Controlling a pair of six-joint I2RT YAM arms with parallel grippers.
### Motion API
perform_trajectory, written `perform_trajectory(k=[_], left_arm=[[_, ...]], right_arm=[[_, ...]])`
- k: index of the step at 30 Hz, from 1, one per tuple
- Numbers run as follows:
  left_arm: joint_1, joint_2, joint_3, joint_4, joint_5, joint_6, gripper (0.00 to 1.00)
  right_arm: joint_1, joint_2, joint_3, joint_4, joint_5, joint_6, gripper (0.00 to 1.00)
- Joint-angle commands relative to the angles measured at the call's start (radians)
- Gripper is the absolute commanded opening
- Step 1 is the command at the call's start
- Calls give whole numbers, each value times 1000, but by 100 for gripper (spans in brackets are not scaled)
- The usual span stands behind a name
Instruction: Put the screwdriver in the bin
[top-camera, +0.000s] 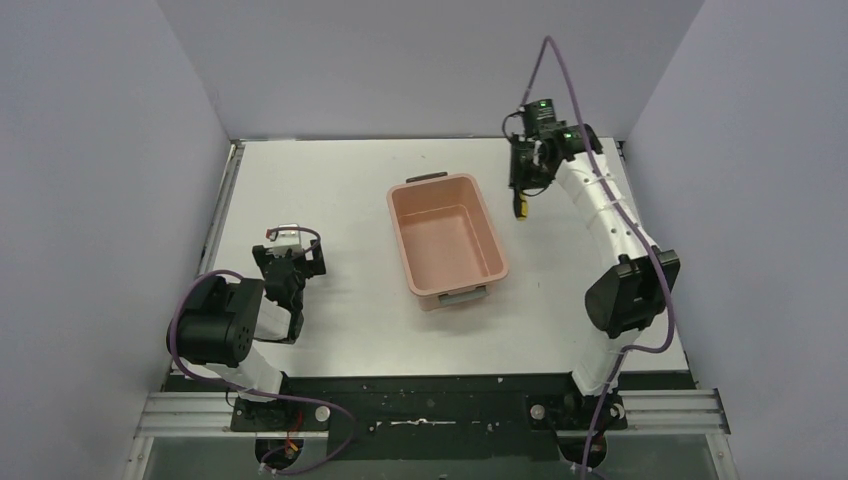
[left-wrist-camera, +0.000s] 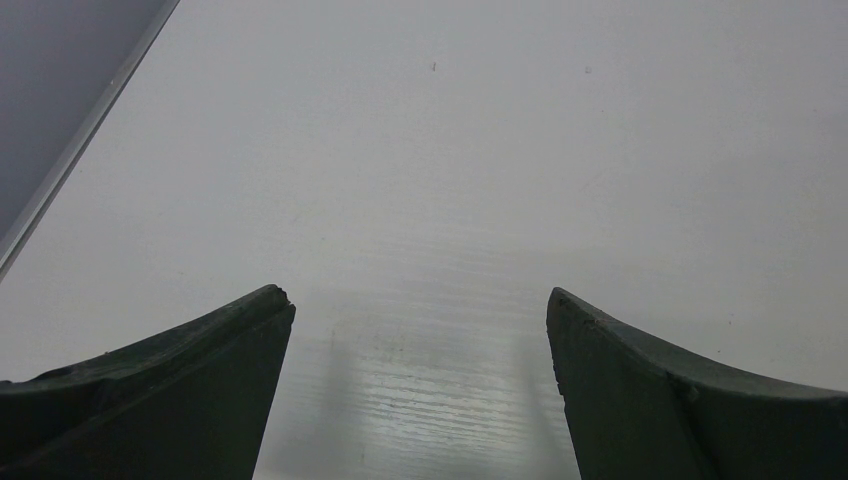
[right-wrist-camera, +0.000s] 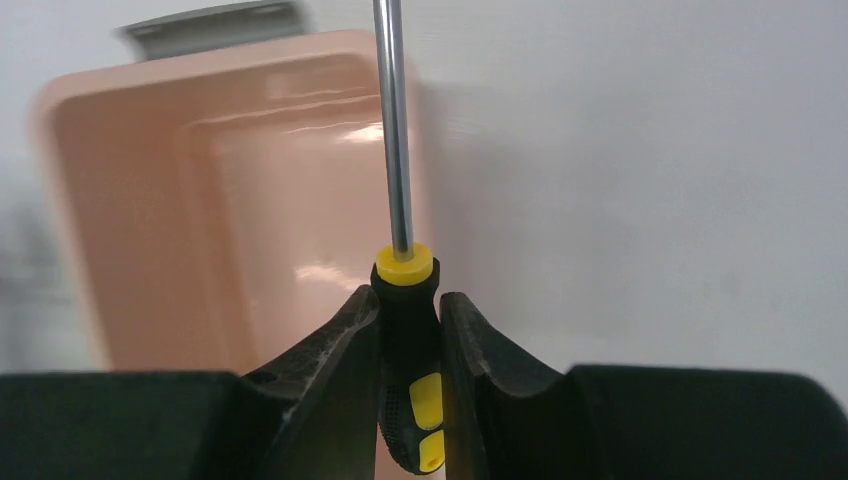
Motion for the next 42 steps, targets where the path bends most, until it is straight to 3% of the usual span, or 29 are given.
perform_trajectory(k=[1,5,9,18,21,24,29,39,41,42], left_arm=[[4,-10,22,35,9,-7,97],[5,-9,22,35,9,-7,97],[5,-10,22,35,8,-7,97],[5,-10,22,35,9,-7,97],[4,-10,22,34,9,-7,97],[5,-11,22,35,9,-7,97],[5,-10,22,36,9,-8,97],[4,-10,22,35,8,-7,97],[5,-11,22,35,9,-7,97],[5,-9,22,35,9,-7,97]], right_arm=[[221,-6,86,29,-20,128,0],[324,11,53,89,-11,153,0],[378,27,-86,169,7,175,0],[393,99,-374,347,0,217,0],[392,122,-436,403,12,233,5],[390,121,-495,449,51,253,17],[390,124,-502,449,84,258,49],[396,-52,-334,333,135,179,58],[396,-96,-304,326,125,136,68],[394,-119,-294,329,108,101,80]])
